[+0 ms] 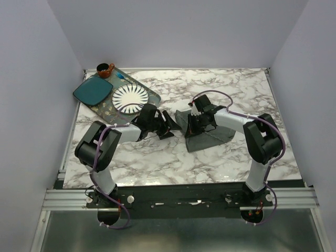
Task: Fold the napkin, place the utensils inside, and roll it up
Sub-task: Roll the napkin with the utensil
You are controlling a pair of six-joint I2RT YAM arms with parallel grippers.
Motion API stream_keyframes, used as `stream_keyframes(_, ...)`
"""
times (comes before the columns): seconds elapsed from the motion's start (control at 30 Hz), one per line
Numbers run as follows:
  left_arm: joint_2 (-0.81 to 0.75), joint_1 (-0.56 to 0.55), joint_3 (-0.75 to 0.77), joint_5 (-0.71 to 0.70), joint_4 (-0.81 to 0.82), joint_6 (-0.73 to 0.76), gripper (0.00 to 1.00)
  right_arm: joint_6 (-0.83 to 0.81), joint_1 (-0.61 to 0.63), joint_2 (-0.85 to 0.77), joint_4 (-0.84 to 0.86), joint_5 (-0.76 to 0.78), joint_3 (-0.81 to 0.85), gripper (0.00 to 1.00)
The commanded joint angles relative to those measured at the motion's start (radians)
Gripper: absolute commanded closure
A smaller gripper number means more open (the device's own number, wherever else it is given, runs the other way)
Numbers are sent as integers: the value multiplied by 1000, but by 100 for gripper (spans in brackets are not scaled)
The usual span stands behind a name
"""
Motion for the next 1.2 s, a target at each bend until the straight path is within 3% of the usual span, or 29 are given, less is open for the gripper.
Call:
stream_keyframes(0.0,63,-20,45,-37,76,-70,28,7,-25,-32,65,-88,-38,99)
stream_keyframes(0.67,258,-37,176,-111,105,-129,39,-3,-78,-38,112,-160,-68,99)
stream_keyframes(1.0,202,-49,194,-186,-3,6,85,-41,-66,-73,91,-117,-83,99)
stream_keyframes(1.1,191,-55,177,-186,-4,3,94,-56,-29,-92,39,-27,-66,93)
stream_keyframes(1.17,185,-58,171,-177,-3,0,100,-52,7,-98,-3,39,-43,82)
